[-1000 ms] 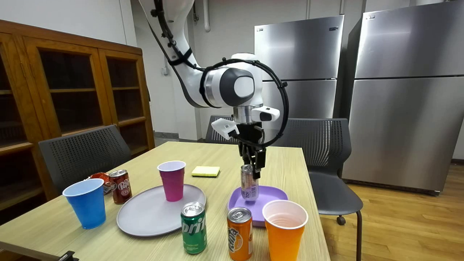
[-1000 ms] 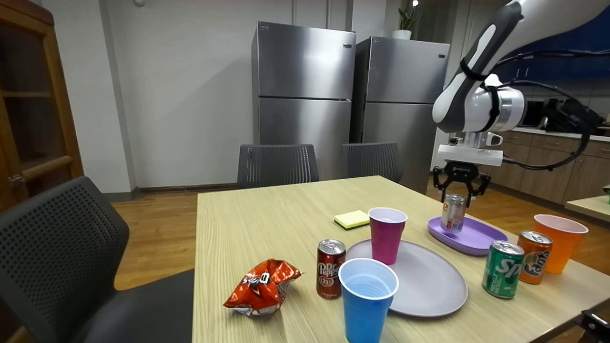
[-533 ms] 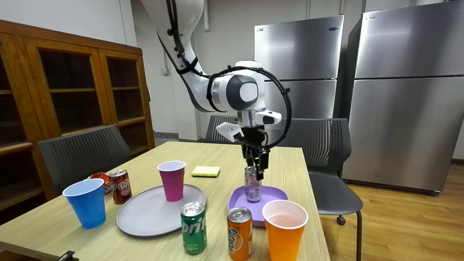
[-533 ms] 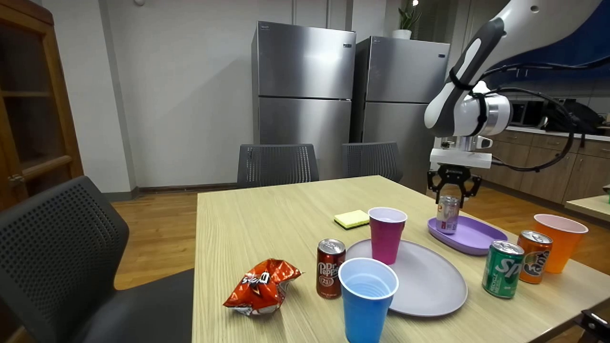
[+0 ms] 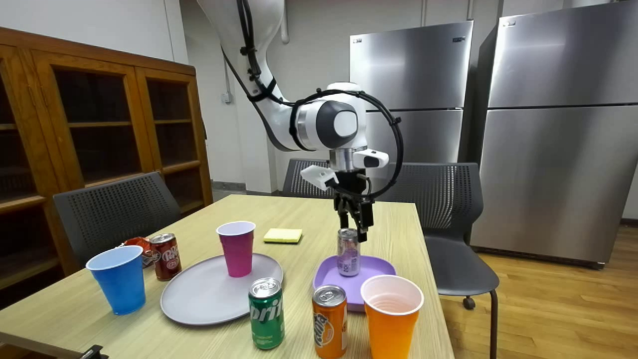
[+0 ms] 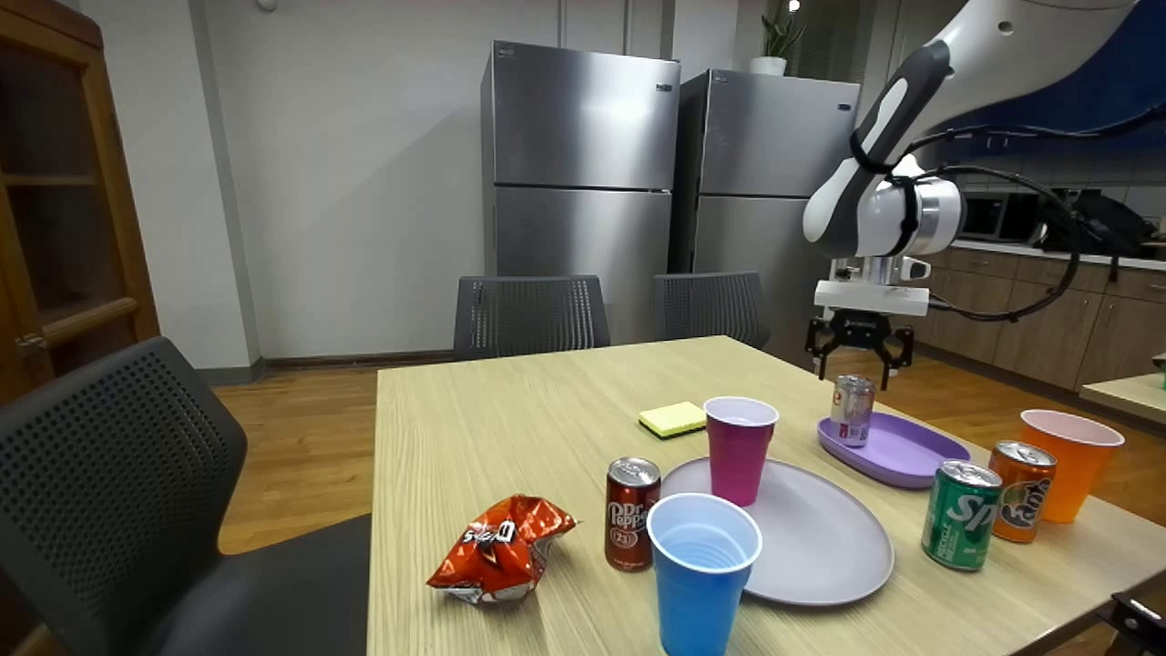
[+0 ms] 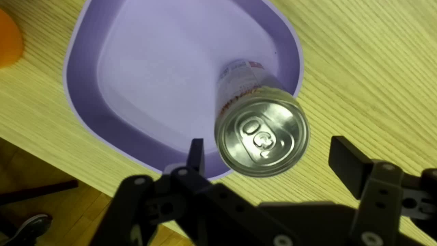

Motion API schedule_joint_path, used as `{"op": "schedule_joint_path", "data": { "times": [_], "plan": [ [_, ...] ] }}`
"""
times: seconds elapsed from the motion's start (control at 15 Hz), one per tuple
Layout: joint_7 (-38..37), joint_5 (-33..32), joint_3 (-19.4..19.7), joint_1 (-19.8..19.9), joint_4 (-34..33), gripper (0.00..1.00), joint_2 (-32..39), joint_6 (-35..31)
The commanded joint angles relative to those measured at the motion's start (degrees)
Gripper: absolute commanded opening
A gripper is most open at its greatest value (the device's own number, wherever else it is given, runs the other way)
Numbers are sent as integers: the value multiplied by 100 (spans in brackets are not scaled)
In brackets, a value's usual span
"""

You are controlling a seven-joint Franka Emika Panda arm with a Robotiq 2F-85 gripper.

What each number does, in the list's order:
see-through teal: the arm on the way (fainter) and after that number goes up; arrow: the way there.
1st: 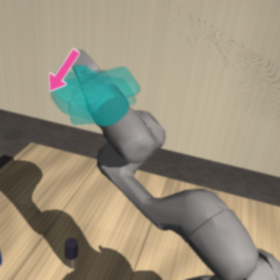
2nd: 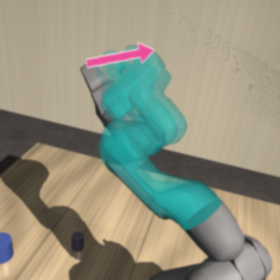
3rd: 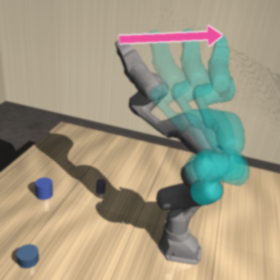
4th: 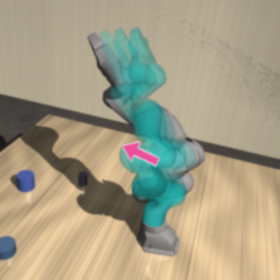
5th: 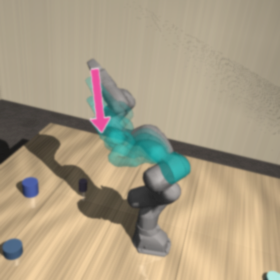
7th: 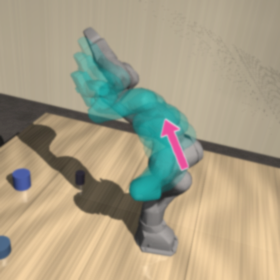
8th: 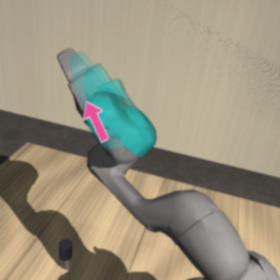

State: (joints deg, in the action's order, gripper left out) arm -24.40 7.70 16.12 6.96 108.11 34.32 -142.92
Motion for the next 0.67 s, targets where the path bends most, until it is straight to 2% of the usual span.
{"op": "schedule_joint_path", "data": {
  "times": [0.0, 0.6],
  "plan": [
    [31, 67, -110, 107, -11, 100, -216, 213],
    [143, 36, -157, 19, 787, 100, -1266, -5]
  ]
}}
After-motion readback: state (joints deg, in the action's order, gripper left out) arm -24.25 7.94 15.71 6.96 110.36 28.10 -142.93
